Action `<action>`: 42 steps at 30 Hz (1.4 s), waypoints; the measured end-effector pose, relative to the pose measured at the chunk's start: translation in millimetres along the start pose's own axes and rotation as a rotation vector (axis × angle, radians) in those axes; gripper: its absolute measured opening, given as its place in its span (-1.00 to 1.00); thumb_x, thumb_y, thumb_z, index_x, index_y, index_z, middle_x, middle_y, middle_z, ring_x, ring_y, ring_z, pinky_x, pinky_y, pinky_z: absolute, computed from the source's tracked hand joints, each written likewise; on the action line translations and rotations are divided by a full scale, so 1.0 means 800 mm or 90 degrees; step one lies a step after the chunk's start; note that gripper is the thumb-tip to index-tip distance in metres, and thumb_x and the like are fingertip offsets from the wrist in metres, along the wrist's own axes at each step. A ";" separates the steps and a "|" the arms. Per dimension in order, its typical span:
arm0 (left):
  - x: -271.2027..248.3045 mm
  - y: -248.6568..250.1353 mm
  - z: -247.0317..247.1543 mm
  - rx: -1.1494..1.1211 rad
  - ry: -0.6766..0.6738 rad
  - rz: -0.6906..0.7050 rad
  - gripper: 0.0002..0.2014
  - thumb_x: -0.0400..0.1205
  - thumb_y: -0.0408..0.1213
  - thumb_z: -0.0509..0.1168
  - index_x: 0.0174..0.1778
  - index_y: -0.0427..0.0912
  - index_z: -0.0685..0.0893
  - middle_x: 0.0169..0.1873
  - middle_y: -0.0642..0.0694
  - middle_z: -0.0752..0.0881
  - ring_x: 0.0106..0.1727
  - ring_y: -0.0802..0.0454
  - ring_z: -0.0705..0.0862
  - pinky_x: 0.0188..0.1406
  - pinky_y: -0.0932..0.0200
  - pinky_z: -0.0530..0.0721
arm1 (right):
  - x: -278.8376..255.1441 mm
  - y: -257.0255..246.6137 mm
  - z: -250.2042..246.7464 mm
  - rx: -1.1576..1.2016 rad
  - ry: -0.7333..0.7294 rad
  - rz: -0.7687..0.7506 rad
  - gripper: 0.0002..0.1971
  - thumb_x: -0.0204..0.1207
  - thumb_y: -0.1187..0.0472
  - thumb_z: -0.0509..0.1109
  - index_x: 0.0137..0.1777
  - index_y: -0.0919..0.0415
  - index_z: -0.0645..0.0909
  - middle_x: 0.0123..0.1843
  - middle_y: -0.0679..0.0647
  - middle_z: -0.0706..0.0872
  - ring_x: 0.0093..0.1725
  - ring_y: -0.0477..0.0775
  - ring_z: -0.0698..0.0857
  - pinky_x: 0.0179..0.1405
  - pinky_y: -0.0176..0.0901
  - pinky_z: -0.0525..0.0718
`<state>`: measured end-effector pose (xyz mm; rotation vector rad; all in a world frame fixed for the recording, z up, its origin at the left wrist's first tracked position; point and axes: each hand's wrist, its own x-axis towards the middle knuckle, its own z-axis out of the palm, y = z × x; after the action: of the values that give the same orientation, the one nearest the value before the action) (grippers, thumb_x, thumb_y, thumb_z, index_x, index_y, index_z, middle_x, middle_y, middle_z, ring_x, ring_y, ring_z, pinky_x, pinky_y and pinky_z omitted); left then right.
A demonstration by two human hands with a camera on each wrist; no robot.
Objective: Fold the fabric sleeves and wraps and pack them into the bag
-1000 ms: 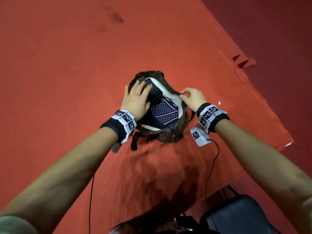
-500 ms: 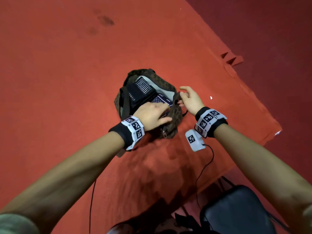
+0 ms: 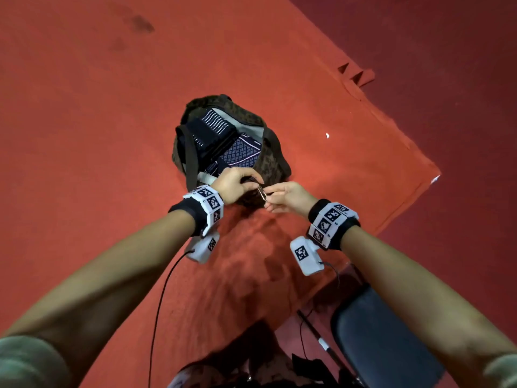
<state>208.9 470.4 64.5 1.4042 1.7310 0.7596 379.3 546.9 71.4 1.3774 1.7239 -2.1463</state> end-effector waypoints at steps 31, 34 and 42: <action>0.001 0.031 0.004 0.027 0.058 -0.015 -0.67 0.74 -0.06 0.06 0.34 0.07 0.63 0.18 -0.04 0.75 0.27 0.02 0.65 0.34 0.09 0.52 | -0.014 -0.026 0.019 0.073 0.054 -0.082 -0.91 0.59 0.38 0.30 0.05 0.35 0.58 -0.14 0.14 0.71 -0.25 -0.06 0.75 -0.17 -0.30 0.70; 0.006 0.048 0.009 -0.101 -0.009 -0.017 -0.66 0.75 -0.11 0.07 0.39 0.00 0.59 0.23 -0.07 0.72 0.31 0.09 0.62 0.41 0.18 0.47 | -0.011 -0.034 0.032 0.083 0.052 -0.140 -0.87 0.62 0.45 0.21 0.09 0.36 0.55 -0.18 0.12 0.68 -0.32 -0.19 0.75 -0.24 -0.36 0.73; 0.014 0.063 0.003 -0.155 -0.009 -0.024 -0.66 0.74 -0.23 0.10 -0.08 -0.25 0.77 -0.03 -0.11 0.80 0.20 0.15 0.66 0.29 0.29 0.47 | -0.023 -0.050 0.021 -0.197 0.101 -0.202 -0.78 0.69 0.37 0.02 0.00 0.30 0.51 -0.44 0.17 0.66 -0.60 -0.11 0.63 -0.53 -0.28 0.63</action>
<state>236.0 492.1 102.9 1.2063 1.5896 0.9046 358.8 539.4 113.0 1.2916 2.3555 -1.8285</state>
